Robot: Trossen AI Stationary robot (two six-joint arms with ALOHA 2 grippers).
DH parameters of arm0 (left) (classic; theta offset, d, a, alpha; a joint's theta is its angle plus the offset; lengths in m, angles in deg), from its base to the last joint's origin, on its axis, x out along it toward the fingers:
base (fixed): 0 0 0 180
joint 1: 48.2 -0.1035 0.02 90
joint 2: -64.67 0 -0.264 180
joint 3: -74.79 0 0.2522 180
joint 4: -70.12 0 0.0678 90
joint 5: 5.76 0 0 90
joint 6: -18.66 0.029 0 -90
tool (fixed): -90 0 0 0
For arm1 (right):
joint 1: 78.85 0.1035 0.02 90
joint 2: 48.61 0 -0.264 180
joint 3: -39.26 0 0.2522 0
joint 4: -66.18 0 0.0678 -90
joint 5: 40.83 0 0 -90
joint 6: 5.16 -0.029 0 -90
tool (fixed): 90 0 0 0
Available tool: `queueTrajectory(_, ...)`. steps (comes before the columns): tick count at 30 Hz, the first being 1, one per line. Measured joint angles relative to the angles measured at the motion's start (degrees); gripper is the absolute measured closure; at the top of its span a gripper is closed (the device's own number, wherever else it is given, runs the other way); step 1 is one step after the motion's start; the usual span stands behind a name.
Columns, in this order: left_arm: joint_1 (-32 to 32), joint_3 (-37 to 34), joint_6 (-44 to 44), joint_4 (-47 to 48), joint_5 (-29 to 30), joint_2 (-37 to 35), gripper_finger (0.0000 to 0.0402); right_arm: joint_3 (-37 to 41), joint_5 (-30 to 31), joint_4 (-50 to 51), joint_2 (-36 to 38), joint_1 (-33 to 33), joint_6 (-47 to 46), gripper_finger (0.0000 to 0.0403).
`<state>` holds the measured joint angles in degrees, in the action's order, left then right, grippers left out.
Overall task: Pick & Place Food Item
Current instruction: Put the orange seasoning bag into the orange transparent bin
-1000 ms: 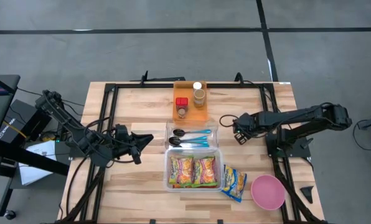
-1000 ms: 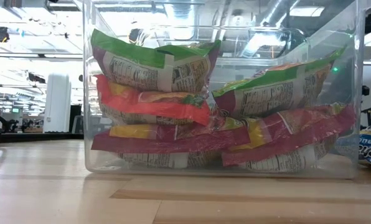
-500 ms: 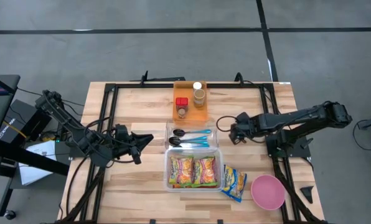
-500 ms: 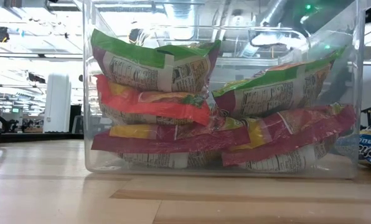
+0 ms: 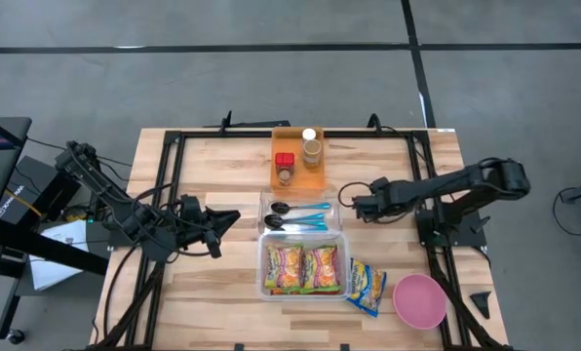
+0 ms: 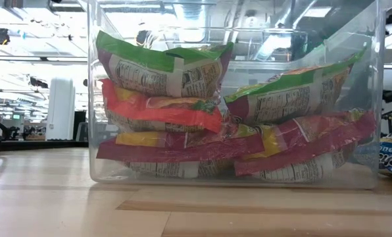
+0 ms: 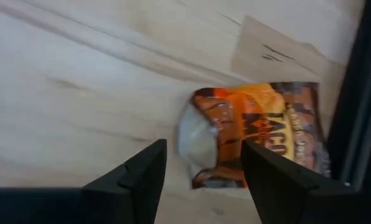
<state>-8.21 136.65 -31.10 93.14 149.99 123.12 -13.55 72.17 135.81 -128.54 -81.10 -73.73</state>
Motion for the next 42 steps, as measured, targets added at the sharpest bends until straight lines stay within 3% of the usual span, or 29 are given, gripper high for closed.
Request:
queueTrajectory(10, 0.0, 0.0, -0.2, -0.8, -1.4, 0.0, 0.0362, 0.0, 1.1, 1.5, -9.3, 0.1, -2.0, 0.0245)
queueTrajectory(19, 0.0, 0.0, -0.2, -1.2, -1.6, 0.0, 0.0362, 0.0, 2.1, -0.1, -9.6, 5.6, -6.6, 0.0367)
queueTrajectory(24, 0.0, 0.0, -0.2, -1.2, -1.6, 0.0, 0.0362, -2.3, 0.7, 3.9, -8.9, 10.4, -9.8, 0.0372)
queueTrajectory(31, 0.0, 0.0, -0.1, -1.1, -1.6, 0.0, 0.0362, -12.7, 5.0, 19.3, -1.6, 19.4, -19.3, 0.0354)
queueTrajectory(34, 0.0, 0.0, 1.4, -1.2, -1.5, 0.0, 0.0362, -18.9, 11.3, 20.6, 3.4, 24.4, -21.1, 0.0359)
queueTrajectory(38, -0.1, 0.0, 5.8, -2.3, -1.5, 0.0, 0.0362, -26.2, 21.4, 15.3, 10.7, 31.4, -16.4, 0.0373)
queueTrajectory(42, -1.9, 0.0, 11.8, -6.7, -2.0, 0.3, 0.0362, -28.6, 27.2, -1.2, 18.7, 37.2, -2.9, 0.0370)
